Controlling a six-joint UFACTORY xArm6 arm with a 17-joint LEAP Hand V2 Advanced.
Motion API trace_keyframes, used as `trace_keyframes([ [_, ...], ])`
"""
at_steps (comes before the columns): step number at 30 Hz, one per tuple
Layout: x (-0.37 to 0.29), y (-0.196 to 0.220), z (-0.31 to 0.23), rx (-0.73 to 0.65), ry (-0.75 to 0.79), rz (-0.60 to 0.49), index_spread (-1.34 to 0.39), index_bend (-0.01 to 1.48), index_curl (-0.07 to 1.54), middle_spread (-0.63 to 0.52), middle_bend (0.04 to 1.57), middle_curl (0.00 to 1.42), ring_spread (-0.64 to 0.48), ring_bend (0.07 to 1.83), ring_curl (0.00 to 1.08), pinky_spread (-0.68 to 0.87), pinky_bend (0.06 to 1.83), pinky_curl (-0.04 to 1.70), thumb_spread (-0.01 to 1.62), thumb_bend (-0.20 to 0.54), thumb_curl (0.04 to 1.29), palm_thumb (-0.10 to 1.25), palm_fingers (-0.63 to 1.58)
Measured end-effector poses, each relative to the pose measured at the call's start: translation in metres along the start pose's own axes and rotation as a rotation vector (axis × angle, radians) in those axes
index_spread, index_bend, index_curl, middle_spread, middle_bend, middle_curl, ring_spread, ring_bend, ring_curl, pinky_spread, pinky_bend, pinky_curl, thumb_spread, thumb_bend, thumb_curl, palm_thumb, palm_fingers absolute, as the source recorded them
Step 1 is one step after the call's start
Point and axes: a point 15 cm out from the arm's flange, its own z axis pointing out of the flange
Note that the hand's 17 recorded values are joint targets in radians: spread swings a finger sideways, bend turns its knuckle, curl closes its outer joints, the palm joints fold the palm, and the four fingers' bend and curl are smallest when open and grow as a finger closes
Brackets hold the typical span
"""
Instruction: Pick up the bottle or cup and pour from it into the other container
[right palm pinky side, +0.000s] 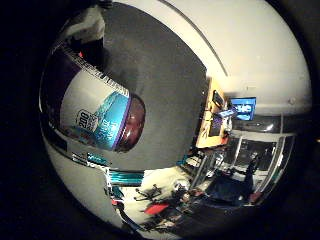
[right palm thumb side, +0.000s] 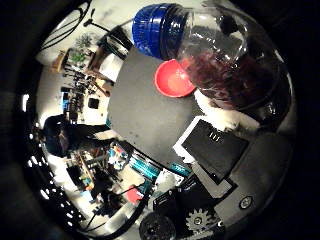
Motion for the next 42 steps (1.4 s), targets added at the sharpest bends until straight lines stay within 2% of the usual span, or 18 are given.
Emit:
trace_keyframes([
  [6, 0.002, -0.028, 0.014, -0.11, 0.142, -0.065, -0.23, 1.13, 0.87, -0.17, 1.27, 0.97, -0.29, 1.25, 1.0, -0.23, 1.23, 1.05, 0.33, -0.019, 0.98, 1.11, 1.08],
  [18, -0.008, -0.068, 0.032, -0.241, 0.456, -0.228, -0.23, 1.13, 0.88, -0.17, 1.27, 0.98, -0.29, 1.25, 1.01, -0.24, 1.22, 1.06, 0.32, -0.019, 0.97, 1.12, 1.08],
  [31, -0.054, -0.101, 0.052, -0.312, 0.571, -0.32, -0.23, 1.13, 0.88, -0.17, 1.27, 0.98, -0.29, 1.25, 1.0, -0.25, 1.2, 1.08, 0.3, -0.019, 0.97, 1.12, 1.08],
  [42, -0.071, -0.095, 0.055, -0.345, 0.573, -0.333, -0.23, 1.14, 0.87, -0.17, 1.27, 0.98, -0.29, 1.25, 1.01, -0.25, 1.2, 1.09, 0.3, -0.019, 0.96, 1.12, 1.08],
])
